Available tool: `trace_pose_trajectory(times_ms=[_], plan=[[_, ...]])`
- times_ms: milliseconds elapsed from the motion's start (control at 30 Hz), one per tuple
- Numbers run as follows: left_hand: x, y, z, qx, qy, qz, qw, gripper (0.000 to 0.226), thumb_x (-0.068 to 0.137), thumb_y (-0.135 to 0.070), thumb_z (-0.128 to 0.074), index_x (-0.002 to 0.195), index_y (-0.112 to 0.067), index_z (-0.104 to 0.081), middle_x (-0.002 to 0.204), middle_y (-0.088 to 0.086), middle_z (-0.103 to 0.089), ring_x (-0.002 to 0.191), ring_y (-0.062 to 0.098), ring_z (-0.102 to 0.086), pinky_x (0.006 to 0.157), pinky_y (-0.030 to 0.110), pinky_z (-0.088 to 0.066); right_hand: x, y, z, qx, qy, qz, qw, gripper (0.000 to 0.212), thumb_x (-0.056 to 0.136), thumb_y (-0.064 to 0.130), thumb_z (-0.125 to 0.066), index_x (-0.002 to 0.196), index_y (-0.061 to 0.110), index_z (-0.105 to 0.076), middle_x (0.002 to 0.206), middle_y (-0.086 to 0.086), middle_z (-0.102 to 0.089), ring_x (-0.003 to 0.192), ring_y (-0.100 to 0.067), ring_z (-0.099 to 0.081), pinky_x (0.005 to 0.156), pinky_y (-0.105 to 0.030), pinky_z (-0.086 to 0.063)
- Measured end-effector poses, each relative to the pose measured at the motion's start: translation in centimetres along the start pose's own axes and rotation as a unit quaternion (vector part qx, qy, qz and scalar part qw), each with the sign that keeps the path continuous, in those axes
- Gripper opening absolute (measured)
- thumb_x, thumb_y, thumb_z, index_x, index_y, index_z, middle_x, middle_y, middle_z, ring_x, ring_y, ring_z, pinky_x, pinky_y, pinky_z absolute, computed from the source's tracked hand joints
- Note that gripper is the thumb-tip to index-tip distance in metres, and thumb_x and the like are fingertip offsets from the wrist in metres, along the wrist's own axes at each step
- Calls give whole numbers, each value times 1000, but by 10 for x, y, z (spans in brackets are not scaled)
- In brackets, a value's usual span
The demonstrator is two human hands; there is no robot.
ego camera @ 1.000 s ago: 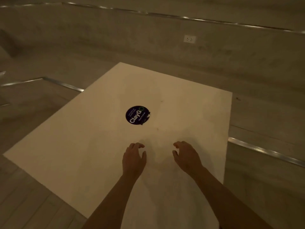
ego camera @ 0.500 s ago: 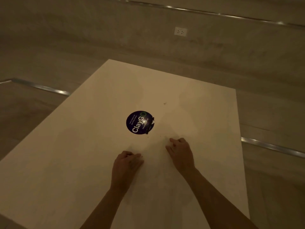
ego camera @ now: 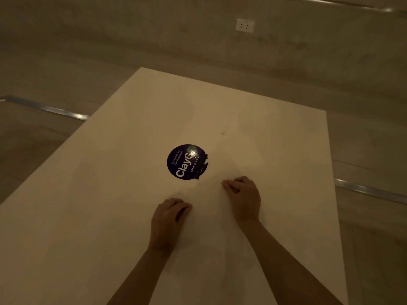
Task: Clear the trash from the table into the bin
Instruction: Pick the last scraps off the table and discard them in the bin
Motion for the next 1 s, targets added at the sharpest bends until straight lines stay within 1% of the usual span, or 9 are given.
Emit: trace_pose_trajectory(times_ms=[133, 233, 333, 400, 467, 600, 833, 900, 1000], plan=[[6, 4, 0, -5, 7, 8, 1000, 11, 83, -10, -67, 93, -10, -73, 93, 6, -71, 87, 24, -65, 81, 30, -47, 3, 4, -4, -18, 18, 35, 999, 9, 86, 17, -64, 88, 12, -71, 88, -3, -64, 81, -21, -57, 72, -37, -51], [10, 1, -2, -46, 8, 39, 998, 24, 90, -10, -58, 113, -8, -66, 102, 8, -66, 94, 23, -61, 87, 35, -51, 6, 3, -4, 2, 42, 25, 999, 10, 89, 16, -60, 90, 9, -69, 91, -5, -63, 82, -22, -59, 77, -37, -52], [21, -6, -2, -101, -30, 82, 991, 32, 95, -7, -48, 126, -8, -56, 102, 2, -55, 90, 16, -55, 84, 17, -43, 8, 5, 0, 20, 65, 21, 997, 10, 89, 14, -59, 89, 9, -67, 92, -7, -62, 77, -20, -57, 75, -32, -50], [32, -12, -2, -147, -59, 121, 980, 30, 94, -3, -47, 121, -7, -59, 99, 1, -53, 87, 16, -54, 76, 4, -39, 8, 9, 3, 31, 75, 25, 996, 8, 89, 14, -60, 87, 10, -67, 90, -7, -61, 72, -17, -55, 71, -29, -48], [45, -18, -4, -187, -66, 152, 968, 28, 93, 1, -47, 115, -5, -64, 100, 7, -56, 85, 19, -57, 70, 0, -40, 7, 19, 5, 49, 83, 38, 995, 7, 88, 15, -61, 86, 11, -67, 88, -5, -61, 70, -16, -55, 70, -30, -50], [73, -26, -13, -202, -50, 185, 960, 26, 95, -1, -41, 107, -3, -65, 104, 15, -64, 88, 23, -59, 69, 19, -42, 12, 46, 4, 78, 92, 75, 990, 8, 88, 18, -62, 87, 12, -66, 87, -2, -60, 72, -13, -56, 69, -29, -53], [115, -25, -24, -251, 68, 216, 941, 36, 98, -7, -34, 88, 6, -65, 83, 23, -63, 75, 28, -56, 68, 34, -43, 20, 77, -8, 81, 82, 112, 987, 3, 85, 19, -65, 85, 16, -66, 86, 1, -59, 66, -9, -51, 62, -20, -46], [123, -21, -26, -276, 109, 229, 927, 43, 100, -10, -32, 74, 4, -63, 71, 24, -59, 66, 28, -51, 68, 39, -44, 25, 78, -13, 68, 75, 104, 989, 4, 85, 18, -65, 84, 15, -67, 85, -1, -60, 66, -11, -53, 62, -25, -47], [136, -15, -30, -331, 192, 288, 878, 48, 101, -18, -32, 57, -8, -51, 57, 12, -45, 55, 22, -43, 68, 37, -41, 27, 82, -21, 52, 66, 95, 992, 9, 87, 18, -63, 88, 15, -71, 83, -3, -61, 68, -16, -54, 62, -29, -47]])
Point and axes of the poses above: each hand's wrist, its own x-axis towards the middle knuckle, its own z-axis out of the back of the hand, y = z × x, the point moved 4 cm from there along x, towards the middle knuckle
